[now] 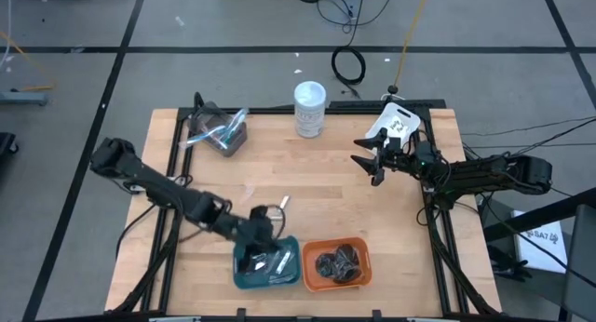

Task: Pick & Place Travel size toiletries
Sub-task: Put the silver nail cutter into the green bin

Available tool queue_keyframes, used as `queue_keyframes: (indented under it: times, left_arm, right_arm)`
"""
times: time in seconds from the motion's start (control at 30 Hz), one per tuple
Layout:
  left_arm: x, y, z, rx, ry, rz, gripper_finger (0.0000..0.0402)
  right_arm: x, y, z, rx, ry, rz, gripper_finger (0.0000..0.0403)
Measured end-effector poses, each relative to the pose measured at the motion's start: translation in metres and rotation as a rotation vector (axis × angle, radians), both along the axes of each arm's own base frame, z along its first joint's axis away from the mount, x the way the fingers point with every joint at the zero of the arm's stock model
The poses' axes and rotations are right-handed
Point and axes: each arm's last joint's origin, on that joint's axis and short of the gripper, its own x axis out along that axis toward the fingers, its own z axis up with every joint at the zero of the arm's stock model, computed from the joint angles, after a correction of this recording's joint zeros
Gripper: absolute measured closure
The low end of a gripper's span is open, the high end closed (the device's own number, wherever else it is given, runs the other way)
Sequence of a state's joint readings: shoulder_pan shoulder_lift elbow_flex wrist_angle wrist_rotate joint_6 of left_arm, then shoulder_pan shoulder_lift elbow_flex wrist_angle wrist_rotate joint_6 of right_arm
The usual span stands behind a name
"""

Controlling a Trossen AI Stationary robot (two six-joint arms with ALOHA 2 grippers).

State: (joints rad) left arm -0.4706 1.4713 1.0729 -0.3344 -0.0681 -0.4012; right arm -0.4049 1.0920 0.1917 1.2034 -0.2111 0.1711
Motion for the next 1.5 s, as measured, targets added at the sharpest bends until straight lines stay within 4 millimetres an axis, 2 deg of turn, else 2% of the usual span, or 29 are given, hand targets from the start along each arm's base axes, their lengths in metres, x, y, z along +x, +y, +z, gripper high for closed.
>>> queue_keyframes:
  times: [0.23,0.37,0.47,0.6,0.77,1.07,1.23,1.37,1.5]
  left_arm:
    - [0.007,-0.026,-0.047,-0.033,0.185,0.103,0.0353]
    - [0.012,-0.032,-0.068,-0.076,0.274,0.156,0.0352]
    - [0.015,-0.033,-0.075,-0.100,0.321,0.149,0.0351]
    - [0.016,-0.030,-0.077,-0.121,0.342,0.133,0.0351]
    - [0.021,-0.021,-0.077,-0.252,0.418,0.266,0.0337]
    - [0.025,-0.014,-0.077,-0.301,0.442,0.295,0.0222]
    - [0.025,-0.011,-0.075,-0.286,0.441,0.203,0.0172]
    - [0.027,-0.004,-0.068,-0.308,0.423,0.179,0.0164]
    - [0.026,0.005,-0.059,-0.297,0.394,0.167,0.0175]
  right_arm:
    - [0.000,0.000,0.000,-0.001,-0.003,0.002,0.0152]
    - [0.000,0.000,0.000,0.017,-0.007,0.007,0.0152]
    - [0.000,0.000,0.001,0.019,-0.018,0.009,0.0152]
    - [0.000,0.000,0.002,0.019,-0.020,0.009,0.0151]
    - [0.000,0.000,0.001,0.019,-0.019,0.009,0.0152]
    - [0.000,0.000,0.001,0.019,-0.019,0.010,0.0152]
    - [0.000,0.000,0.001,0.018,-0.019,0.010,0.0152]
    - [0.000,0.000,0.001,0.019,-0.019,0.010,0.0152]
    - [0.000,0.000,0.001,0.018,-0.018,0.011,0.0152]
